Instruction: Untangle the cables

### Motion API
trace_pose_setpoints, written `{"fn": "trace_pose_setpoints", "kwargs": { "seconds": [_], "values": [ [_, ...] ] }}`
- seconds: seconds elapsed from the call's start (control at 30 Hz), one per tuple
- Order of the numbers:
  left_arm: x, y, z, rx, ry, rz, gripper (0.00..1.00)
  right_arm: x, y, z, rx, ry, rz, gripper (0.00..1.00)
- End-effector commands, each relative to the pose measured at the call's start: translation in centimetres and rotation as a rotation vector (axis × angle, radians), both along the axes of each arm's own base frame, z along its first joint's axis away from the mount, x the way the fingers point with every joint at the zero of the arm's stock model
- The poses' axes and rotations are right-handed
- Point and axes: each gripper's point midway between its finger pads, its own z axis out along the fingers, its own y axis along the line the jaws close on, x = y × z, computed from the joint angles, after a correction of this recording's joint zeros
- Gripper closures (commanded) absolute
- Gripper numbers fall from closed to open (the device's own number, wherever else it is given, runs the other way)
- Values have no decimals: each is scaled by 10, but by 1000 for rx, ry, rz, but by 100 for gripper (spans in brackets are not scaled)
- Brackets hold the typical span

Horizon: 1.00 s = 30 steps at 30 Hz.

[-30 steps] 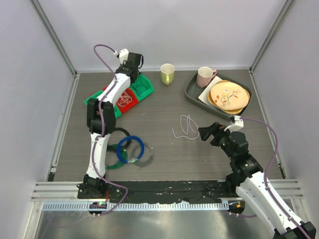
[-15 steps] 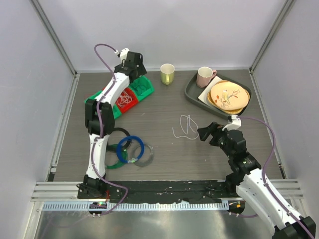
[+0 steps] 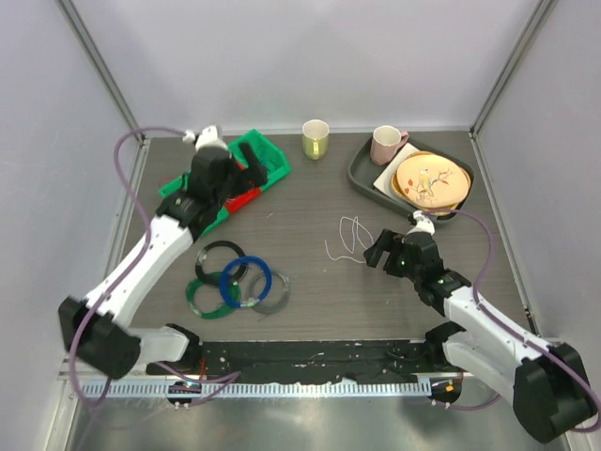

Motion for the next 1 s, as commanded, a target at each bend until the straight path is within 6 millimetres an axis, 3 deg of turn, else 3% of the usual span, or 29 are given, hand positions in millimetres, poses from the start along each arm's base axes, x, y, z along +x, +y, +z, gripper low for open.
{"fn": "trace_pose_setpoints", "kwargs": {
  "seconds": [0.0,0.03,0.1,0.13,0.17,0.37,0.6,0.77,0.87,0.97],
  "values": [
    [-64,19,-53,-70,47,46,0,29,9,25,11,-61,-68,10],
    [-82,27,-94,-54,113,49,0,28,15,13,-13,-20,-59,11],
    [-99,27,-90,-110,52,9,0,35,14,8,-72,-6,-86,11],
    [-108,32,-109,-100,66,9,0,33,16,2,-89,18,-89,11],
    [-113,34,-113,-103,73,12,0,32,21,-11,-121,54,-79,12],
    [-143,23,-111,-157,86,-108,0,42,45,-21,-163,67,-94,19],
    [-153,42,-109,-136,57,-53,0,49,35,-32,-248,68,-217,37],
    [-158,45,-104,-144,26,-53,0,52,30,-43,-286,88,-256,41],
    [-159,46,-104,-143,20,-52,0,55,25,-46,-306,83,-292,52],
    [-158,45,-106,-142,14,-55,0,57,24,-45,-318,74,-304,70]
  ]
}}
